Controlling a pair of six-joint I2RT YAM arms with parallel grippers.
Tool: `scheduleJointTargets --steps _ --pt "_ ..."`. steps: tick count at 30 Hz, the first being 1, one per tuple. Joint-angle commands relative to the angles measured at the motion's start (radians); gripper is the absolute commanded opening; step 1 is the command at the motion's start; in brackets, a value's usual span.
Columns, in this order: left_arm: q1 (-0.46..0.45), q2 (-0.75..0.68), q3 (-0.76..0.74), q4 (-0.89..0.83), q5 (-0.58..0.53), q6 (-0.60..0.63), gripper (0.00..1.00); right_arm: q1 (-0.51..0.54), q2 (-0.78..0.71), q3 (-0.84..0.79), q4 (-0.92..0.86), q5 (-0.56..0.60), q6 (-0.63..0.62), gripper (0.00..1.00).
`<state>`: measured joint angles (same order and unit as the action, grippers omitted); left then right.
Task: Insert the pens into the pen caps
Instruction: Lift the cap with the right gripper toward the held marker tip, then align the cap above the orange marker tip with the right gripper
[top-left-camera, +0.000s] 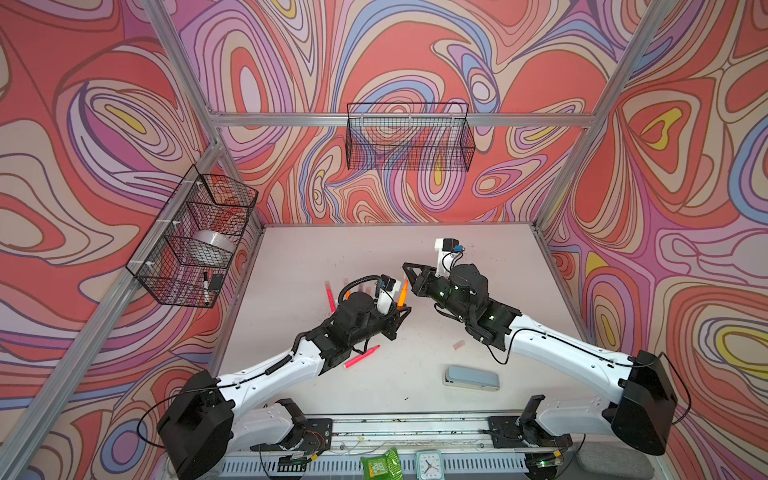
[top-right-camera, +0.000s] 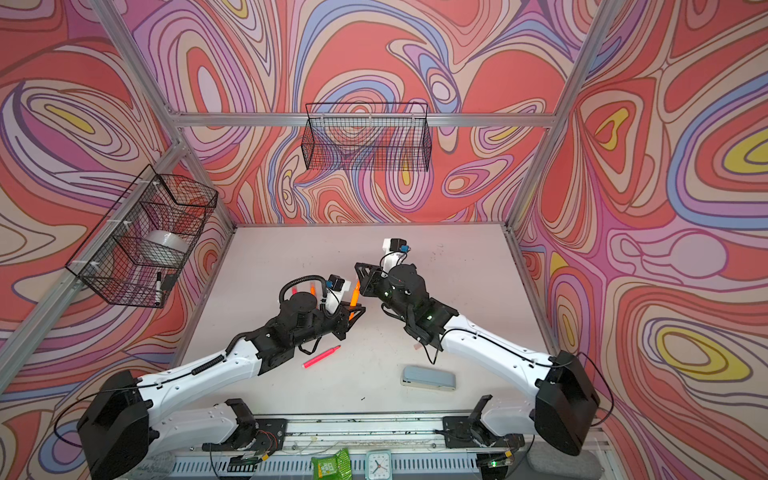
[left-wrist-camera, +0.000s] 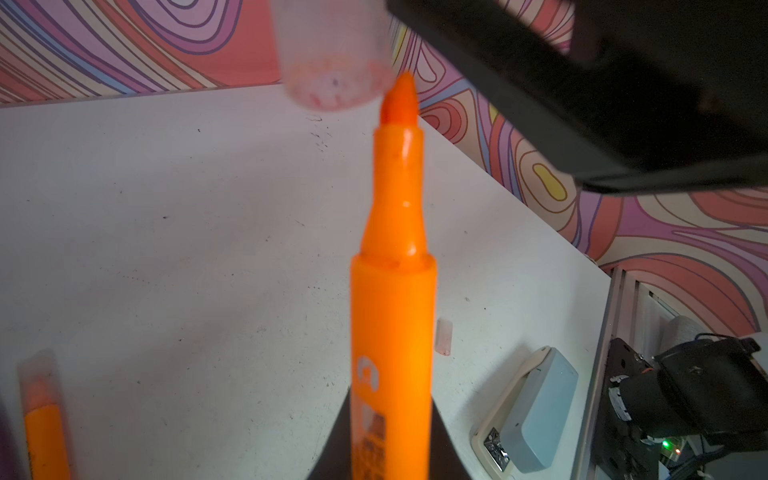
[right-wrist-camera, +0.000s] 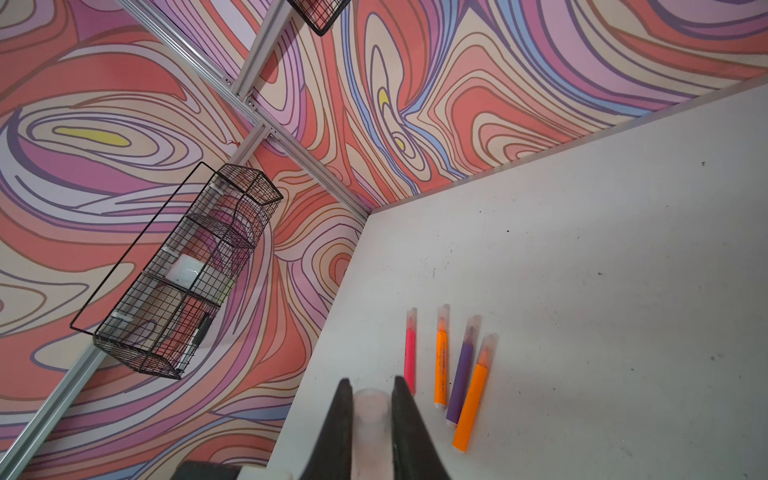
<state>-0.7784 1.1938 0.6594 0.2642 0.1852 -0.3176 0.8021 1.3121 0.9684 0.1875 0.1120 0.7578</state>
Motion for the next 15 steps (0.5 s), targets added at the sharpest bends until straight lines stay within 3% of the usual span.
scheduleJointTargets --steps 1,15 --pt "-0.001 0.011 0.031 -0.011 -0.015 0.008 0.0 0.004 -0.02 -0.01 -0.002 0.014 -0.021 0.14" --pt "-0.001 0.019 0.031 -0.011 -0.03 0.012 0.0 0.005 -0.048 -0.016 -0.025 0.034 -0.042 0.17"
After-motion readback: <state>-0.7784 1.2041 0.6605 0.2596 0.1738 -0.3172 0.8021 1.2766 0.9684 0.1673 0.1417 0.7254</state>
